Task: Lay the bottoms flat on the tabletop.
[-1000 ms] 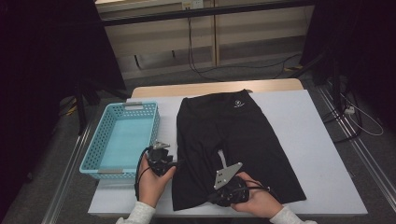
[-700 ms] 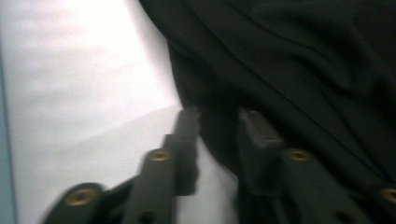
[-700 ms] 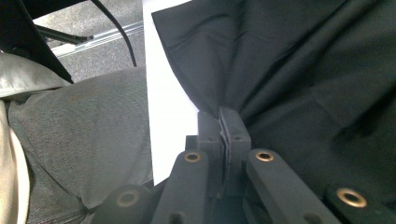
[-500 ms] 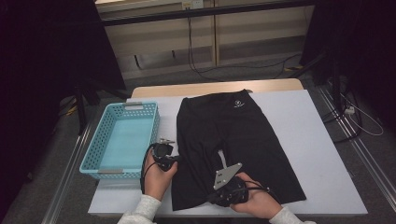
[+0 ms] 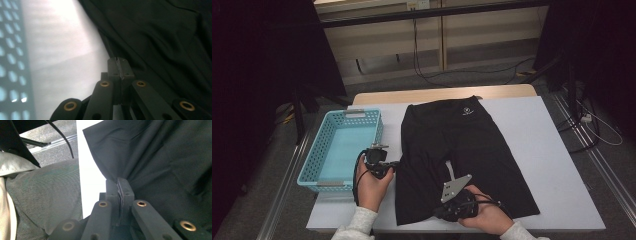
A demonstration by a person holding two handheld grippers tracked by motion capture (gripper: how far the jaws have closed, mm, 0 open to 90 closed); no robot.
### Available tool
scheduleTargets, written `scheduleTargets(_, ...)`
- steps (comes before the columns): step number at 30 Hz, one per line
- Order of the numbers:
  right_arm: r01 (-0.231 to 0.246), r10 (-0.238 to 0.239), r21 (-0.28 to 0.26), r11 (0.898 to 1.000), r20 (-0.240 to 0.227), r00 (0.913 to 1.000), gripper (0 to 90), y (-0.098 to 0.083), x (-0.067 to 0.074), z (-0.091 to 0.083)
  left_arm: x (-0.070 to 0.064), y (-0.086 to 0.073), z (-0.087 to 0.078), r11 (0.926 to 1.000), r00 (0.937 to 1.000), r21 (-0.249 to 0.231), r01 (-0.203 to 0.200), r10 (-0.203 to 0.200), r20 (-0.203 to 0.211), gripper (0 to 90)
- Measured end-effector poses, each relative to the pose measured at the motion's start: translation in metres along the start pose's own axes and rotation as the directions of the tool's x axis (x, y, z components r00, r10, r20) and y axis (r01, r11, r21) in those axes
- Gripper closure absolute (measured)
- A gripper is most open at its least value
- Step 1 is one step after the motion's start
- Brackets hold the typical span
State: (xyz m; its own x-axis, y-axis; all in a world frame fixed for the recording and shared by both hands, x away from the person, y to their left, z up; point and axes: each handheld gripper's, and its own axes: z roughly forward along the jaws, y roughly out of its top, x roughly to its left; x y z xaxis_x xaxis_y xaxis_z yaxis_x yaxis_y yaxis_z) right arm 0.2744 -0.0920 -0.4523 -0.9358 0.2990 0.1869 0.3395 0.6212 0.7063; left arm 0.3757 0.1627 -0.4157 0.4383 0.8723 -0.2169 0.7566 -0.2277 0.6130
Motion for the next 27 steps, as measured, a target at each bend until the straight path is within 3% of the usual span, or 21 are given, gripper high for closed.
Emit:
scheduleTargets(5,0.006,-0.006,-0.008,1.000,-0.008,0.9999,89.6,0.002,0.005,0.002,-0.001,0.000,-0.004,0.9999,0.9997,0.007,-0.015,0.015,-0.020,89.9)
scheduleTargets(7,0.018,-0.018,-0.001,1.000,-0.022,0.9996,89.7,0.004,0.009,0.003,-0.001,-0.001,-0.003,0.9995,0.9994,-0.019,-0.024,0.023,-0.025,82.2)
scheduleTargets(10,0.016,-0.016,-0.001,1.000,-0.056,0.9983,89.2,0.005,0.012,0.006,-0.003,-0.002,0.003,0.9986,0.9987,-0.010,-0.051,0.051,-0.009,70.6)
scheduleTargets(11,0.023,-0.023,-0.001,1.000,-0.047,0.9986,86.8,0.006,0.011,0.006,-0.003,-0.002,0.003,0.9986,0.9987,-0.010,-0.051,0.051,-0.009,66.7)
scheduleTargets(13,0.016,-0.016,-0.027,0.999,-0.001,0.9999,69.1,0.007,0.009,0.002,-0.002,-0.004,0.007,0.9988,0.9988,-0.012,-0.048,0.048,-0.011,61.4)
scheduleTargets(14,-0.006,0.008,-0.052,0.999,0.037,0.9993,66.7,0.008,0.007,-0.003,-0.002,-0.004,0.007,0.9986,0.9986,-0.013,-0.051,0.051,-0.014,58.7)
scheduleTargets(15,-0.023,0.026,-0.078,0.997,0.043,0.9987,64.4,0.009,0.003,-0.009,-0.002,-0.005,0.008,0.9972,0.9973,-0.021,-0.071,0.071,-0.020,56.1)
scheduleTargets(17,-0.050,0.064,-0.125,0.991,0.109,0.9920,55.9,0.008,-0.006,-0.020,-0.003,-0.005,0.008,0.9956,0.9956,-0.032,-0.088,0.087,-0.037,50.7)
scheduleTargets(18,-0.058,0.079,-0.127,0.990,0.164,0.9833,54.0,0.007,-0.011,-0.024,-0.003,-0.005,0.009,0.9946,0.9945,-0.031,-0.099,0.098,-0.036,47.5)
scheduleTargets(20,-0.090,0.124,-0.134,0.987,0.277,0.9529,52.7,0.004,-0.020,-0.029,-0.003,-0.005,0.010,0.9953,0.9954,-0.030,-0.092,0.091,-0.030,43.6)
scheduleTargets(21,-0.090,0.124,-0.134,0.987,0.277,0.9529,52.7,0.004,-0.020,-0.029,-0.003,-0.005,0.010,0.9953,0.9954,-0.030,-0.092,0.091,-0.030,42.3)
scheduleTargets(22,-0.117,0.155,-0.125,0.985,0.360,0.9199,52.9,-0.001,-0.029,-0.030,-0.003,-0.006,0.011,0.9961,0.9964,-0.026,-0.085,0.084,-0.010,42.3)
scheduleTargets(24,-0.119,0.154,-0.108,0.987,0.431,0.8893,54.7,-0.002,-0.033,-0.030,-0.004,-0.006,0.012,0.9962,0.9965,-0.026,-0.083,0.083,-0.010,40.8)
scheduleTargets(26,-0.135,0.177,-0.128,0.983,0.431,0.8847,56.5,-0.002,-0.038,-0.030,-0.004,-0.006,0.013,0.9958,0.9963,-0.033,-0.085,0.085,-0.011,40.0)
scheduleTargets(27,-0.141,0.187,-0.133,0.981,0.455,0.8706,58.0,-0.002,-0.040,-0.031,-0.004,-0.006,0.013,0.9958,0.9964,-0.035,-0.084,0.084,-0.010,39.5)
